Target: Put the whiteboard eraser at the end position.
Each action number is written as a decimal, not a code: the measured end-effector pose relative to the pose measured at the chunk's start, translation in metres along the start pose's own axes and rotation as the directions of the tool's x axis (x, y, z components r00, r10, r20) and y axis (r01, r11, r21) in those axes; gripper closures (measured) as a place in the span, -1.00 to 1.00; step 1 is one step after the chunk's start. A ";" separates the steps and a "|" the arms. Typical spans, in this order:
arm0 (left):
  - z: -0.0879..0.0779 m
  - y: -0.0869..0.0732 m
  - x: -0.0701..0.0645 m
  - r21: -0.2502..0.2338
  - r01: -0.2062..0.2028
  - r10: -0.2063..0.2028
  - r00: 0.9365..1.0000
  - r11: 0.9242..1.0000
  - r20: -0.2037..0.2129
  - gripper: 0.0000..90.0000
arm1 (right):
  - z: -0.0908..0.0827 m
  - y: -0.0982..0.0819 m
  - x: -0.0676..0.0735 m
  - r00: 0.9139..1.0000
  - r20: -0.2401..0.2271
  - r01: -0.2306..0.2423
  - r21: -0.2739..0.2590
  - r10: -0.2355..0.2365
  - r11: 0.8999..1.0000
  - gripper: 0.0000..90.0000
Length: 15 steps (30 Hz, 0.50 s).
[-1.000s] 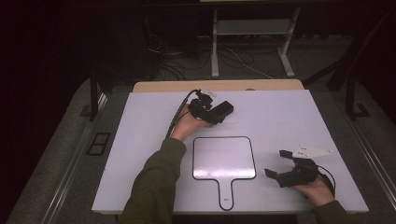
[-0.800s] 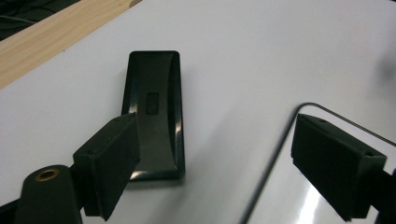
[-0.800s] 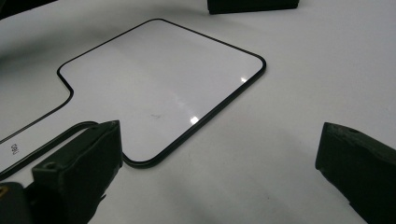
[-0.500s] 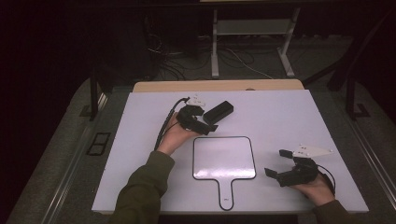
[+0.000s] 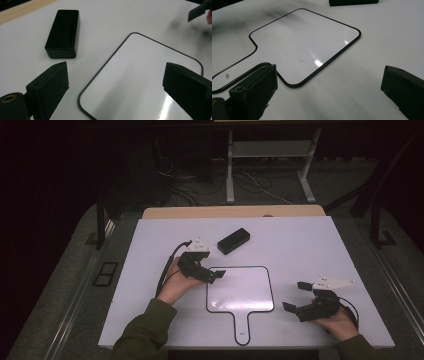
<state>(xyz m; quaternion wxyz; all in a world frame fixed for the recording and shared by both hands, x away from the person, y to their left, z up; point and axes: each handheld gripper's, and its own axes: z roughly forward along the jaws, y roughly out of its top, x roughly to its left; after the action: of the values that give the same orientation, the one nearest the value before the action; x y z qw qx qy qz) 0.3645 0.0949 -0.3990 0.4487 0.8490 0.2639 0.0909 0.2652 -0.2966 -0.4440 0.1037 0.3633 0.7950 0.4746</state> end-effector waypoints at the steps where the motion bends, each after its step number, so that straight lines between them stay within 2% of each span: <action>1: -0.003 -0.003 -0.002 -0.007 -0.001 0.001 1.000 1.000 -0.001 -0.89 | 0.000 0.000 0.000 1.000 0.001 0.001 -0.001 -0.001 1.000 -1.00; 4: -0.011 -0.012 -0.008 -0.029 0.008 -0.009 1.000 1.000 -0.012 -0.98 | -0.001 0.000 0.001 1.000 0.005 -0.002 -0.004 0.002 1.000 -1.00; 12: -0.033 -0.039 -0.021 -0.093 0.016 -0.018 1.000 0.996 -0.024 -1.00 | -0.002 0.000 0.001 1.000 0.013 0.001 -0.006 -0.001 1.000 -1.00; 15: -0.039 -0.048 -0.024 -0.099 0.028 -0.031 0.999 0.995 -0.029 -1.00 | -0.002 0.000 0.001 1.000 0.015 0.004 -0.006 -0.003 1.000 -1.00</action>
<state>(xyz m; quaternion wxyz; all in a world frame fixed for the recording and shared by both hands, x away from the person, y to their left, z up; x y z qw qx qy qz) 0.3111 0.1318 -0.4129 0.4871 0.8204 0.2785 0.1101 0.2630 -0.2970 -0.4429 0.1115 0.3650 0.7933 0.4743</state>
